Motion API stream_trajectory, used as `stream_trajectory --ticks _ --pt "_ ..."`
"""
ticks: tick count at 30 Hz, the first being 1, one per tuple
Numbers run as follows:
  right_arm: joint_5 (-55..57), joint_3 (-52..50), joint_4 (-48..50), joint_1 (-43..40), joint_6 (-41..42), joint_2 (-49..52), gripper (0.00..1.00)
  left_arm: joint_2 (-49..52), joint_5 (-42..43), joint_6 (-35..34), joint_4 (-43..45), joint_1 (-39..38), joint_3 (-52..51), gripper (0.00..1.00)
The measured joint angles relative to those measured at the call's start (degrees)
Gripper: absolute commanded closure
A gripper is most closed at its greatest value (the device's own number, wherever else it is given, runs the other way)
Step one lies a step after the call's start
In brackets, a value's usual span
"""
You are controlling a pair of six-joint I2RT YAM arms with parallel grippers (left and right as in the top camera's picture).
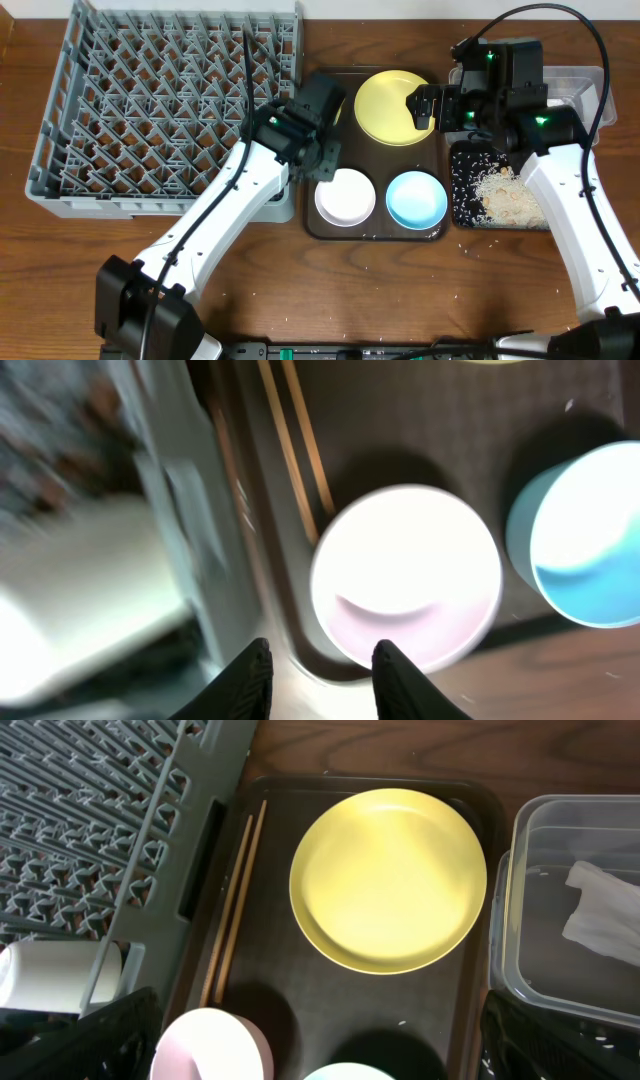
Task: Sort waste into correct bins and load items into the dishwasher
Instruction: 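Grasp the pink plate with the left gripper and lift it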
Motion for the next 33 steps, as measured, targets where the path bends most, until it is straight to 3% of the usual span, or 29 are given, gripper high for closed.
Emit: stream_trajectory --ticks 6,11,23,29,30,31,33 --pt "-0.02 0.00 -0.11 0.00 0.00 0.00 0.01 0.87 2.73 -16.79 1.62 -0.28 -7.87 0.64" --pt "0.00 0.00 -0.09 0.00 0.00 0.00 0.01 3.32 2.73 -26.34 6.58 -0.39 -13.03 0.58" --pt "0.00 0.00 -0.11 0.00 0.00 0.00 0.01 7.39 4.07 -34.69 15.41 -1.11 -16.28 0.57" --pt "-0.02 0.00 -0.11 0.00 0.00 0.00 0.01 10.71 4.85 -34.95 18.51 -1.18 -16.09 0.74" --pt "-0.02 0.00 -0.11 0.00 0.00 0.00 0.01 10.78 4.92 -34.84 18.49 -1.18 -16.09 0.86" --pt "0.00 0.00 -0.11 0.00 0.00 0.00 0.01 10.80 5.01 -34.82 18.53 -1.14 -16.09 0.90" --pt "0.00 0.00 -0.11 0.00 0.00 0.00 0.01 10.80 5.07 -34.75 18.58 -1.14 -16.09 0.92"
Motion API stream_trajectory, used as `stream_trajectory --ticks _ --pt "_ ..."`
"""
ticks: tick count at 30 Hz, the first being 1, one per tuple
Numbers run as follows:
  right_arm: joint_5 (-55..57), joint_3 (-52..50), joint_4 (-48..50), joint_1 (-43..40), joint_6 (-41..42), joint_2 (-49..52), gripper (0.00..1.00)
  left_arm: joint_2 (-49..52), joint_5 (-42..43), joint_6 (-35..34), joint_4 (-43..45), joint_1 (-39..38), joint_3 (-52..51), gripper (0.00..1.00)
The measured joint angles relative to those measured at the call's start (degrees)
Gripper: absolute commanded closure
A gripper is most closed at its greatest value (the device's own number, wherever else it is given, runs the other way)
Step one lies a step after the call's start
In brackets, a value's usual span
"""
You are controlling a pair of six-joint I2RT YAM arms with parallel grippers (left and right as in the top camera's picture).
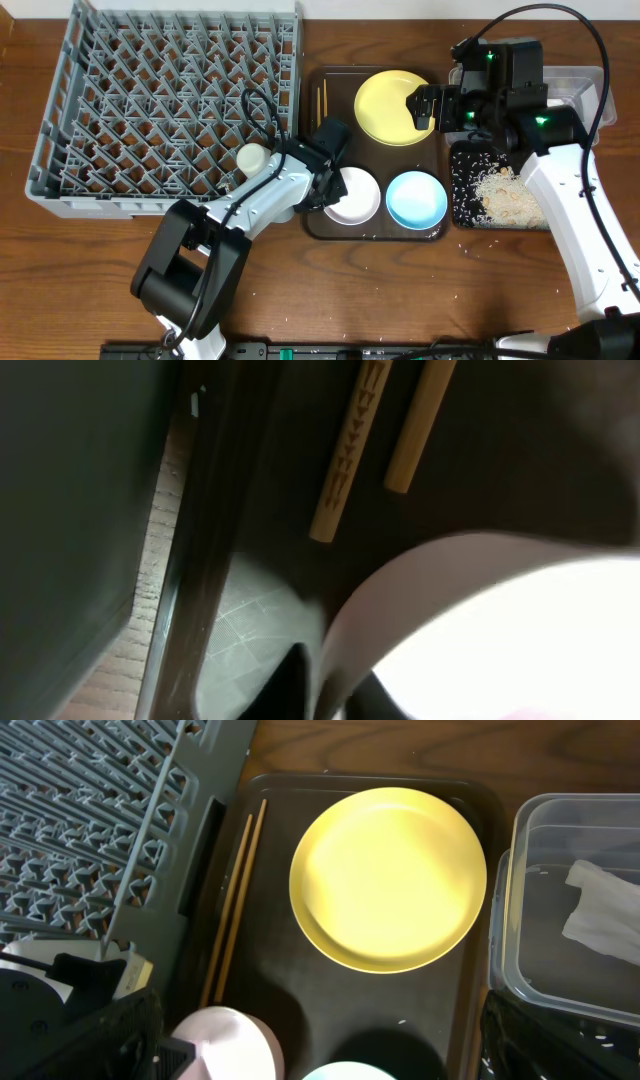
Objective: Sort waste into correct bins and load items into the dishwasher
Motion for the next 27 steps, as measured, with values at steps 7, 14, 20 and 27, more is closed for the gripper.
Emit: stream_trajectory --ticks 7,14,20,27 --pt "0.00 0.00 -0.02 0.00 0.00 0.00 0.01 0.00 0.02 -0.04 -0.02 0.00 0.00 0.92" --pt "0.00 0.00 0.00 0.00 0.00 0.00 0.01 -0.04 0.07 1.73 -0.33 0.15 0.17 0.93" --pt "0.00 0.00 0.00 0.00 0.00 0.00 0.01 -1.70 1.38 6.56 -0.76 0.28 0.24 0.93" --pt "0.00 0.00 0.02 0.00 0.00 0.00 0.01 -7.13 -0.44 11.43 -0.74 0.28 0.26 0.93"
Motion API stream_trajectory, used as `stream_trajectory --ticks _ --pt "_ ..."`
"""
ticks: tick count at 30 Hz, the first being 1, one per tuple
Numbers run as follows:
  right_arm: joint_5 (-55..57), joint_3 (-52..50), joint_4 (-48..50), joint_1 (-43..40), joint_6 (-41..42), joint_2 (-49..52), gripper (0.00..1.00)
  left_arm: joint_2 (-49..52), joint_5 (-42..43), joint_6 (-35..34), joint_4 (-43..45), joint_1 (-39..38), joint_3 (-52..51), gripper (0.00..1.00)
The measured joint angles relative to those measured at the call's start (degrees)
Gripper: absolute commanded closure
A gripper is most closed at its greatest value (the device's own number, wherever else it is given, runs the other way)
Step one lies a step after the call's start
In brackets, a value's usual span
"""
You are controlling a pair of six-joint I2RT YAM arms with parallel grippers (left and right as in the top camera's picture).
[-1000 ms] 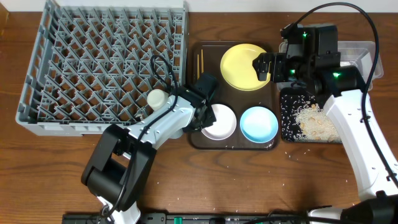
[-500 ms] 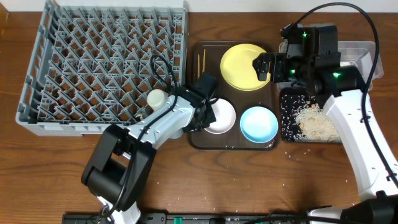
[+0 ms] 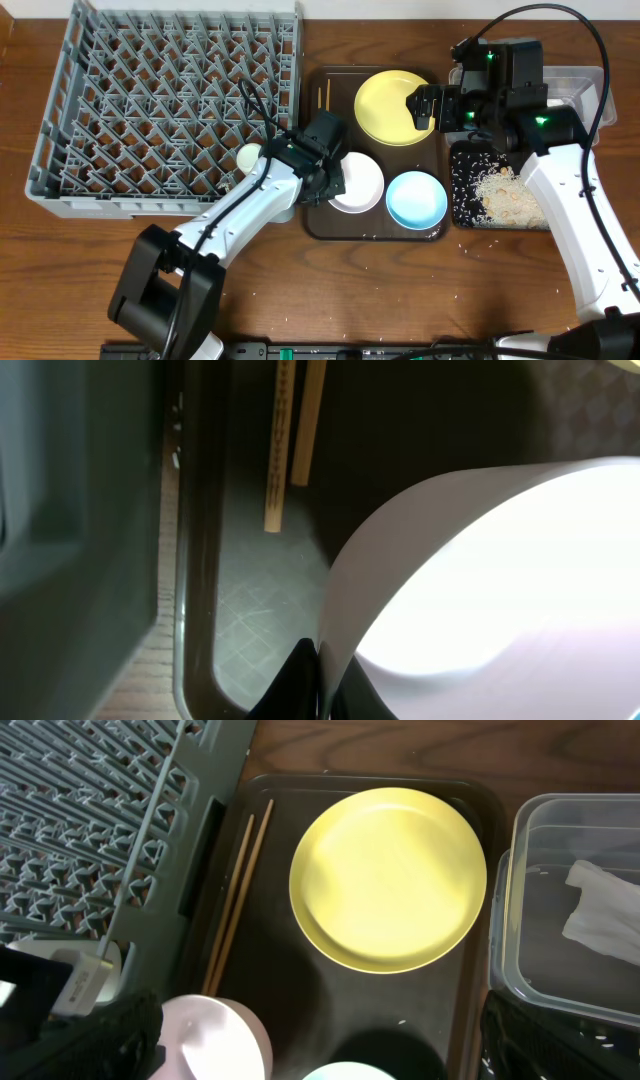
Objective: Sort waste into correct bins and load items into the dishwasher
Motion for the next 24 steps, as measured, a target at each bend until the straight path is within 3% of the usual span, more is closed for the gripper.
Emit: stream_trajectory --ticks 6,15,24 --pt "0.11 0.00 0.02 0.00 0.00 0.00 0.01 0.00 -3.85 5.22 -1.44 -0.17 0.37 0.93" --pt "1.05 0.00 0.02 0.00 0.00 0.00 0.01 -2.82 -18.80 17.73 -3.54 0.57 11.54 0.93" --pt "1.20 0.00 -0.24 0.00 0.00 0.00 0.01 -5.16 -33.05 24.68 -0.39 9.29 13.70 0.93"
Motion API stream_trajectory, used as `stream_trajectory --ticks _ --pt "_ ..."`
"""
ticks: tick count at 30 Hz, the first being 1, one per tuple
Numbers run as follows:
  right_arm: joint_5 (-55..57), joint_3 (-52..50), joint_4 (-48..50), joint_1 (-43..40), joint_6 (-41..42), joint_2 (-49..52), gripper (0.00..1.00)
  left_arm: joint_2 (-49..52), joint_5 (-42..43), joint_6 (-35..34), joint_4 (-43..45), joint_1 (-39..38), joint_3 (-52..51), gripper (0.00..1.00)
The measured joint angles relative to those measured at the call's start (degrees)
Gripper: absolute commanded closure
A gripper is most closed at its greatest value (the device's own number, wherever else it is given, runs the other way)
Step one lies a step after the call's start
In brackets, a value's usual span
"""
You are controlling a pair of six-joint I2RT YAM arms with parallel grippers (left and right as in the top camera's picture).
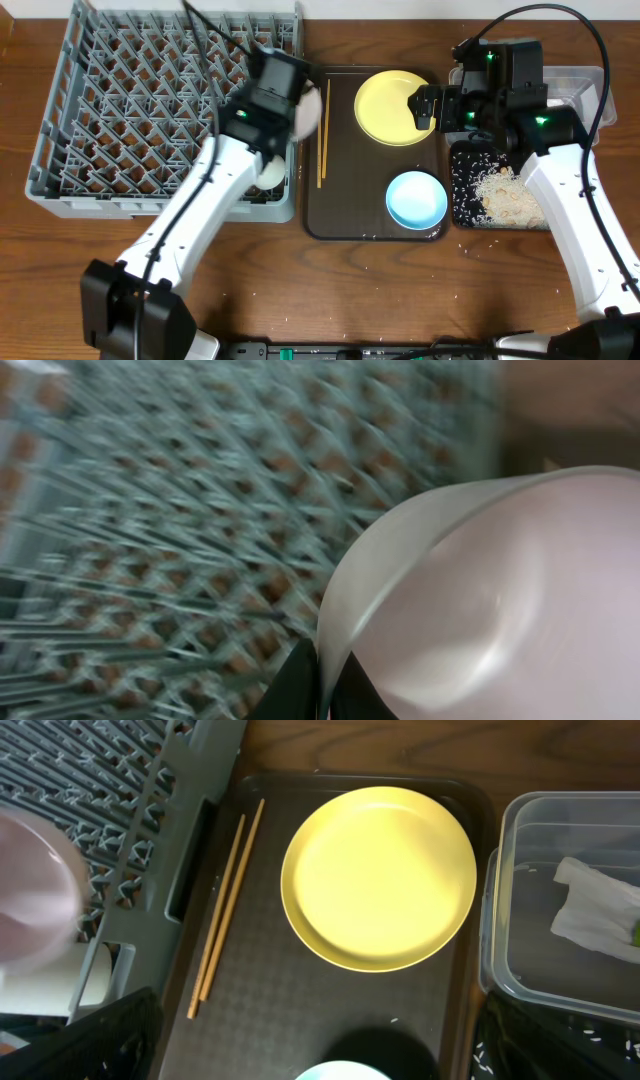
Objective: Sort waste into correct bins and load items into the dishwasher
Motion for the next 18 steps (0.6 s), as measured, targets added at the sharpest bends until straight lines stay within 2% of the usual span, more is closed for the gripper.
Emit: stream_trajectory --ticks 7,12,18 --pt "0.13 0.00 0.00 0.00 0.00 0.00 0.01 0.00 -11.23 0.98 5.18 5.57 0.00 0.93" --pt "0.17 0.00 0.00 0.00 0.00 0.00 0.01 0.02 -20.70 1.36 7.76 5.79 -0.13 0.92" --pt "0.26 0.00 0.00 0.00 0.00 0.00 0.01 0.26 -28.24 1.36 7.91 5.35 -2.01 0.93"
